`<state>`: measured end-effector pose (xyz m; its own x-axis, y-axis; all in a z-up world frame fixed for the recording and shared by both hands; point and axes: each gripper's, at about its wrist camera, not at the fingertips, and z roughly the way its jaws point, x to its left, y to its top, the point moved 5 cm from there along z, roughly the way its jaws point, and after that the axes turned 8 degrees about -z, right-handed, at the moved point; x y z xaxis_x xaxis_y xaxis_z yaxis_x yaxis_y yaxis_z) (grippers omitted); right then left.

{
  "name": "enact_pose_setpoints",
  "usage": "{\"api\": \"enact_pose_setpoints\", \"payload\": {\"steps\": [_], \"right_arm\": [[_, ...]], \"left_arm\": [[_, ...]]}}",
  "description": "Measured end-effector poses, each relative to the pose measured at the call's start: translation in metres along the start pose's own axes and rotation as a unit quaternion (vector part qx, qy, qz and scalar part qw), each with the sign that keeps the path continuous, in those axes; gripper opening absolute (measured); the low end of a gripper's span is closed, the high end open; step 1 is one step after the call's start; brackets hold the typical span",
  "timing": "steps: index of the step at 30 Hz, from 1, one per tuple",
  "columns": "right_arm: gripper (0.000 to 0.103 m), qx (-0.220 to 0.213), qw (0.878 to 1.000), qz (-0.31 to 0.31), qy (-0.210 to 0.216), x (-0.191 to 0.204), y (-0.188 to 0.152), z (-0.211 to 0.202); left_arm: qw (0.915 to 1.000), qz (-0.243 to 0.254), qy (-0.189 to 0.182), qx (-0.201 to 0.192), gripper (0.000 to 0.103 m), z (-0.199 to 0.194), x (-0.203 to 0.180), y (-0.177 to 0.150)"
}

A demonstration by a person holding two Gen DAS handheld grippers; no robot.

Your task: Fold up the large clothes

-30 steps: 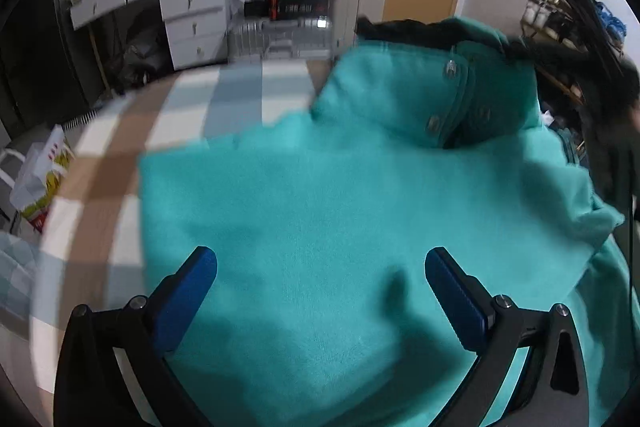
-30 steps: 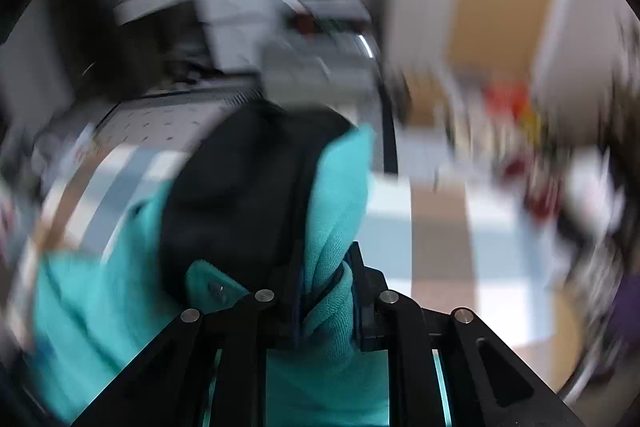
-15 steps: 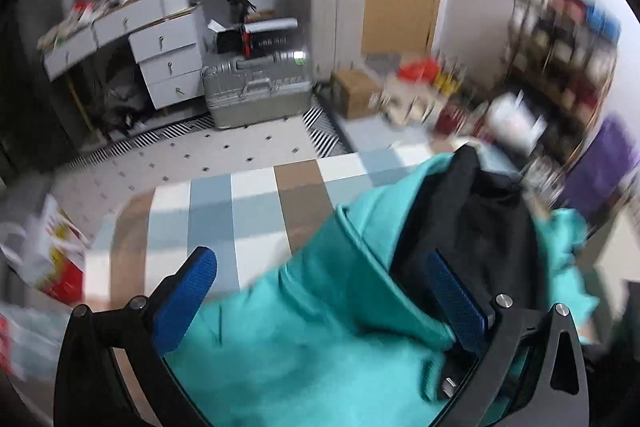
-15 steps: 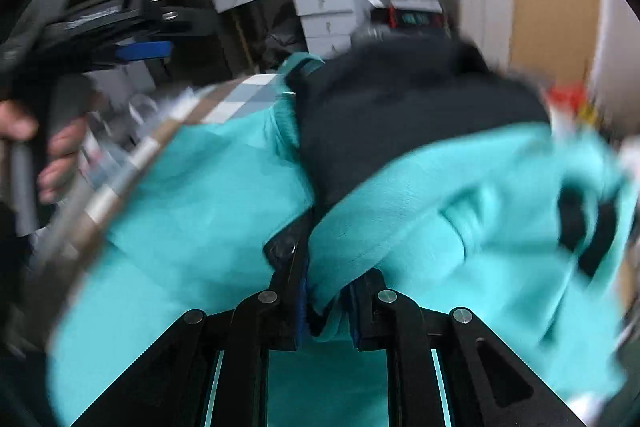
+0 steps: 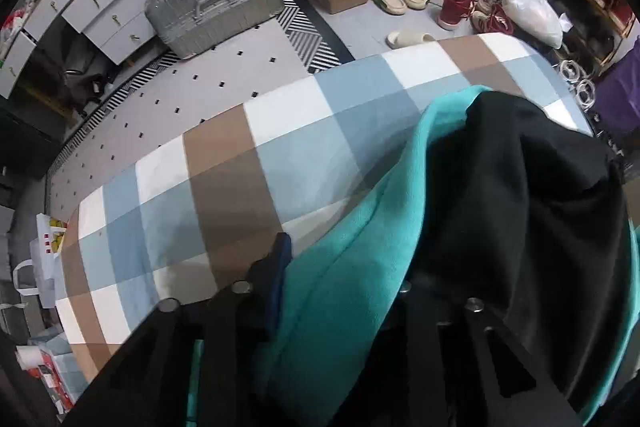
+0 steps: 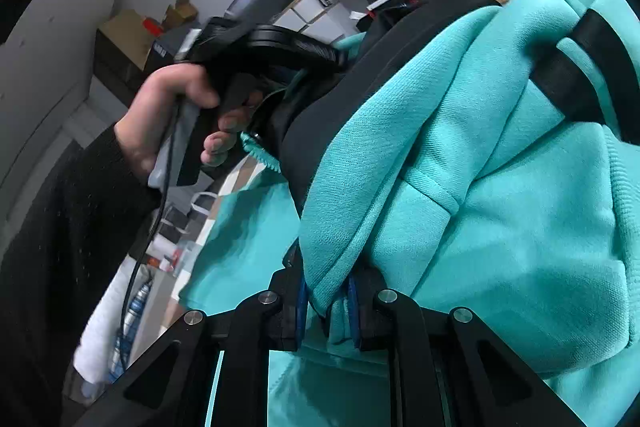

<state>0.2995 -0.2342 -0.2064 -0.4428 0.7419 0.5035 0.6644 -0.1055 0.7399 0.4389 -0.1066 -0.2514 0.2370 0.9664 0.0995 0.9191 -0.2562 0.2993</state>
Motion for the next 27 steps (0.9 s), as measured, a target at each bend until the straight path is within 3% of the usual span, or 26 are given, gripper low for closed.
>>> {"api": "enact_pose_setpoints", "payload": {"steps": [4,6,8,13,17,22,25,27], "right_arm": [[0.017,-0.004,1.0,0.005,0.006,0.0,0.003,0.0],[0.017,-0.01,1.0,0.01,0.01,-0.002,0.002,-0.004],[0.017,-0.016,1.0,0.011,0.007,-0.007,0.001,0.0],[0.029,-0.022,1.0,0.009,0.008,-0.003,0.0,-0.008],[0.06,-0.048,0.999,0.001,0.021,0.009,0.008,-0.031],[0.075,-0.092,0.996,-0.011,0.016,0.018,0.028,-0.073],[0.088,-0.126,0.991,-0.035,-0.024,0.024,0.059,-0.096],[0.093,-0.121,0.987,-0.057,-0.087,0.024,0.085,-0.093]], "left_arm": [[0.9945,-0.02,0.001,-0.102,0.009,-0.058,0.011,-0.007],[0.9827,-0.031,-0.005,-0.183,0.008,-0.1,0.021,-0.022],[0.9724,-0.032,-0.037,-0.228,0.008,-0.131,0.031,-0.051],[0.9664,-0.03,-0.071,-0.245,0.007,-0.133,0.059,-0.132],[0.9588,-0.038,-0.1,-0.263,0.007,-0.132,0.074,-0.176],[0.9563,-0.04,-0.126,-0.261,0.007,-0.126,0.067,-0.196],[0.959,-0.035,-0.13,-0.249,0.007,-0.116,0.063,-0.197],[0.9594,-0.039,-0.137,-0.243,0.007,-0.116,0.066,-0.199]]}}
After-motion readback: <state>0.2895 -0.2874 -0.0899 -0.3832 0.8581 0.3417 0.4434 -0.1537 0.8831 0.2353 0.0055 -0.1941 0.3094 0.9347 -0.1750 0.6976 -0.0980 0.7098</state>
